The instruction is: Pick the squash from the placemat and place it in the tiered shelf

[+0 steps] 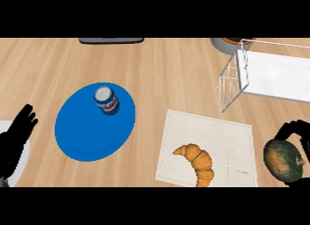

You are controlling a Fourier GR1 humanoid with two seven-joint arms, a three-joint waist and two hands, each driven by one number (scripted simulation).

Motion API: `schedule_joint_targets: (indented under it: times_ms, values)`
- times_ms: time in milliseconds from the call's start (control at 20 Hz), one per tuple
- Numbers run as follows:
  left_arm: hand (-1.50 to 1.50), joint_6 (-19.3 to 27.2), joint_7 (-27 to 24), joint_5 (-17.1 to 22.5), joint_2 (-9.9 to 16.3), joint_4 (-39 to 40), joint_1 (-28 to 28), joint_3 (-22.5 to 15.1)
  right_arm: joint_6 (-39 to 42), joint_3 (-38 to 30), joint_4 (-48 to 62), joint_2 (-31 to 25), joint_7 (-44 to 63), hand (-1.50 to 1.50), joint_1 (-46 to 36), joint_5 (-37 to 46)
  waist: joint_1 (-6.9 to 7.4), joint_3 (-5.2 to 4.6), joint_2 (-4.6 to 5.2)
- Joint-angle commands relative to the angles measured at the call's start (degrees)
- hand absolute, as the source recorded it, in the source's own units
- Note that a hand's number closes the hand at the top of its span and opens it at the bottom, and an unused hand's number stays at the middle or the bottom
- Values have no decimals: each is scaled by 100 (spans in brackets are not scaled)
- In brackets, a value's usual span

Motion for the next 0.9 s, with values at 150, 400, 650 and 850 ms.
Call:
schedule_joint_targets:
  times_ms: [150, 400, 650, 850]
  values:
    - [0, 76, -204, -143, -83, 327, -55, -2, 902, -1678, -1163, 277, 784, 150, -3, -2428, -43, -7, 4]
    - [0, -104, -84, -43, 67, 230, -114, 79, 1278, -3135, -1444, -230, 1644, 150, -389, -4116, 41, -4, 10]
    - [0, -59, 126, -35, 63, 39, -267, 70, 1160, -3900, -1195, -1185, 3043, 150, -1249, -5796, 60, -11, 0]
    - [0, -174, -308, -63, 23, 483, -188, 148, 714, -4162, -1017, -1776, 3534, 150, -1716, -5804, 118, -6, 27]
